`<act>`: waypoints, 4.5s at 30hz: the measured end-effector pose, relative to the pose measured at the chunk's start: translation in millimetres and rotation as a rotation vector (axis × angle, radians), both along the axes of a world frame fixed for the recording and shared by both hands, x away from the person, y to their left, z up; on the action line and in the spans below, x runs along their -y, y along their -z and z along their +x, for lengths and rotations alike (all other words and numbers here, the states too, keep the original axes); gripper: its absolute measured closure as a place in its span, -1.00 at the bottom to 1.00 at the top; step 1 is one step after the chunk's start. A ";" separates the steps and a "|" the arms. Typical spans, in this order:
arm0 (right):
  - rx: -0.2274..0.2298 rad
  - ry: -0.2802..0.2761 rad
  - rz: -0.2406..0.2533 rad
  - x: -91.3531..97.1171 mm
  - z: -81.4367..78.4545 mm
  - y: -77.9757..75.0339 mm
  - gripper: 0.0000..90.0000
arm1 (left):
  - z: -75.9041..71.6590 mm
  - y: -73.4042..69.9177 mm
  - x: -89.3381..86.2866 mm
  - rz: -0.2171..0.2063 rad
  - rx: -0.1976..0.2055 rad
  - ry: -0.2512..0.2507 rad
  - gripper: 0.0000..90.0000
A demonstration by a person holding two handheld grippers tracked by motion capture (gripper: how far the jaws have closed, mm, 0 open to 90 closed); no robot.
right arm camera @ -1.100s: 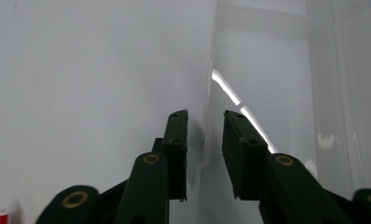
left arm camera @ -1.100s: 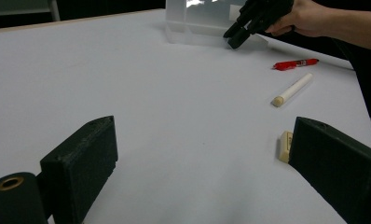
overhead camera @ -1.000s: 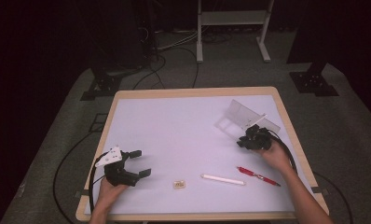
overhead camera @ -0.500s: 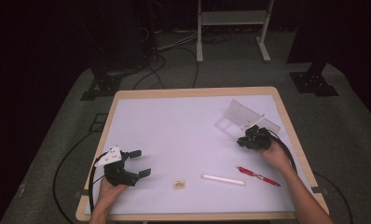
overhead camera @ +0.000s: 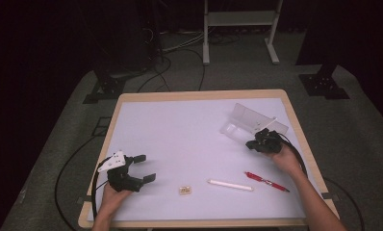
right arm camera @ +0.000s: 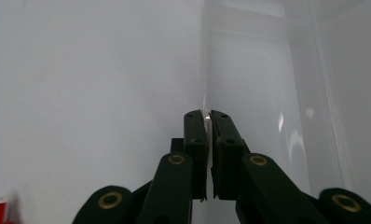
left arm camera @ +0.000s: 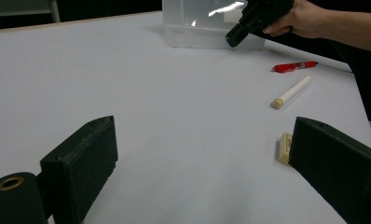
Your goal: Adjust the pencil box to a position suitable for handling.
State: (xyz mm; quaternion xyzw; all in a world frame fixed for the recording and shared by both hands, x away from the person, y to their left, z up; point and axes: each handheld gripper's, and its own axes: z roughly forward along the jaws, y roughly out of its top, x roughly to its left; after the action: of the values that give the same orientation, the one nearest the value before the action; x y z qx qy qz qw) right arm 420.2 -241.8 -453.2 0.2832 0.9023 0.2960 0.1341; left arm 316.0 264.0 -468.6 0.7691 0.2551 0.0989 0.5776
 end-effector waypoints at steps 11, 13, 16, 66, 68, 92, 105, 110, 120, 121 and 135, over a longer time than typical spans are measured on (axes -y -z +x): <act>0.044 -0.082 0.001 -18.0 -10.5 -25.7 0.90 | -0.2 -0.1 0.0 0.000 -0.001 0.001 -0.83; 0.048 -0.093 0.002 -19.7 -11.2 -27.5 0.90 | -0.1 -0.1 -0.2 0.000 0.000 0.001 -0.83; 0.062 -0.125 0.002 -25.8 -14.2 -32.3 0.90 | 0.0 -0.2 -0.5 0.004 0.002 0.003 -0.83; -0.033 -0.401 0.039 -106.5 -26.1 -0.3 0.88 | -0.3 -0.2 -2.3 -0.021 -0.001 -0.004 -0.83; -0.039 -0.397 0.039 -106.8 -25.9 0.6 0.88 | -0.3 -0.2 -2.3 -0.019 -0.002 -0.004 -0.83; -0.050 -0.322 0.125 -78.1 -34.5 -21.6 0.34 | -0.2 -0.1 -1.9 -0.015 -0.002 -0.002 -0.83; -0.028 -0.263 0.163 -46.0 -52.2 -34.9 0.19 | -0.1 -0.2 -1.9 -0.008 -0.004 -0.001 -0.83; -0.029 -0.239 0.175 -34.8 -59.4 -36.0 0.12 | 0.0 -0.2 -1.9 -0.009 -0.004 -0.003 -0.83; -0.032 -0.199 0.183 -10.2 -70.9 -30.7 0.10 | 0.1 -0.1 -1.8 -0.009 -0.005 -0.007 -0.83; -0.034 -0.194 0.187 -8.0 -71.8 -30.2 0.10 | 0.1 -0.1 -1.9 -0.008 -0.005 -0.006 -0.83; -0.042 -0.155 0.176 16.7 -85.8 -18.2 0.10 | 0.1 0.0 -1.6 -0.007 -0.005 -0.006 -0.83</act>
State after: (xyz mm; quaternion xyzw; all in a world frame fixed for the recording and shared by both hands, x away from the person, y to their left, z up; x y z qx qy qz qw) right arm 334.4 -258.5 -435.0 0.2292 0.8947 0.3777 0.0665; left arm 316.1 265.7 -468.6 0.7665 0.2594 0.0978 0.5793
